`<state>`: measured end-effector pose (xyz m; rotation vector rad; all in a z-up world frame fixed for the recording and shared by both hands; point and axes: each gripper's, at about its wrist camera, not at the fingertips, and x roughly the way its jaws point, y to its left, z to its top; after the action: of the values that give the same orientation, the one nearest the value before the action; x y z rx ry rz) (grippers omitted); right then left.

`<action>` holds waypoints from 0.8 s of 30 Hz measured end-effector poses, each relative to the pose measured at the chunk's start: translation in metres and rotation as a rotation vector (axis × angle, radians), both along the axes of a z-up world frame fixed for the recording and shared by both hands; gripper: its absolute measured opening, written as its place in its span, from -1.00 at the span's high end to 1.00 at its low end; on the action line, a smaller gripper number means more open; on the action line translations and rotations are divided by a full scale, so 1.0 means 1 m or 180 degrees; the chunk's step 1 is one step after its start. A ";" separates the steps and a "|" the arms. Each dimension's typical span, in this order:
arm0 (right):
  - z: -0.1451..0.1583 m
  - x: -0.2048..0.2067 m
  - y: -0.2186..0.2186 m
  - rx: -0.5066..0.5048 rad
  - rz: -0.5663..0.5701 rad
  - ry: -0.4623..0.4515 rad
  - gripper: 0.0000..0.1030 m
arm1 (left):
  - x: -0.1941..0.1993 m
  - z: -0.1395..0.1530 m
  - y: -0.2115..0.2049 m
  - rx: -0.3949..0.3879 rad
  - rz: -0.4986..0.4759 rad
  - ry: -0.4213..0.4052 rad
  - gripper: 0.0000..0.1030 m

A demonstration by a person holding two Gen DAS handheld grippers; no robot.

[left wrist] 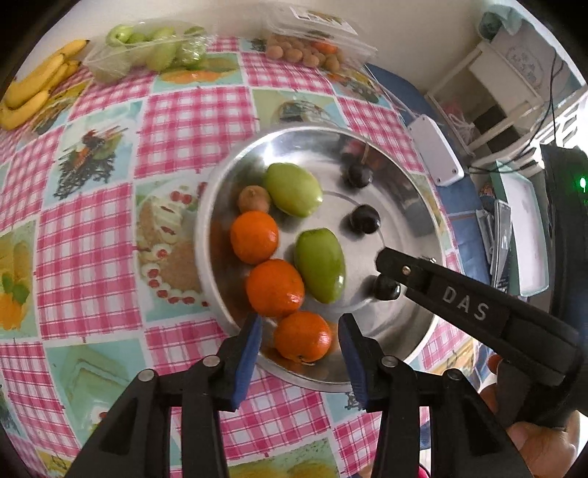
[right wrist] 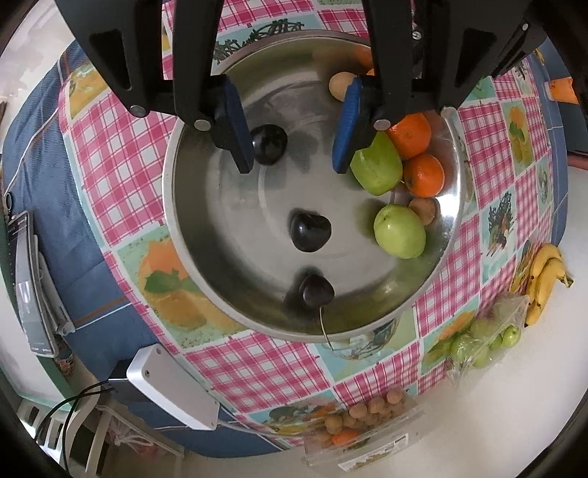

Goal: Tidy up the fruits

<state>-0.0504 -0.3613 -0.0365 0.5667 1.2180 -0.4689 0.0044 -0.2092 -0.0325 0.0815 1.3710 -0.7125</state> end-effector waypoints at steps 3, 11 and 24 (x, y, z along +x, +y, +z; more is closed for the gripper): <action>0.000 0.001 0.001 -0.0014 -0.0004 0.0017 -0.10 | 0.009 0.004 0.015 0.0075 0.0146 -0.0110 -0.03; 0.002 0.004 0.014 -0.0131 0.0138 0.0048 -0.52 | 0.040 0.005 0.064 0.0491 0.0710 -0.0469 -0.61; 0.009 0.015 0.048 -0.0360 0.0420 -0.0014 -0.86 | 0.049 -0.002 0.107 0.0772 0.0978 -0.0798 -1.00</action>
<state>-0.0359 -0.3137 -0.0276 0.3881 1.2083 -0.4216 0.0530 -0.1023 -0.0344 0.1438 1.1892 -0.2668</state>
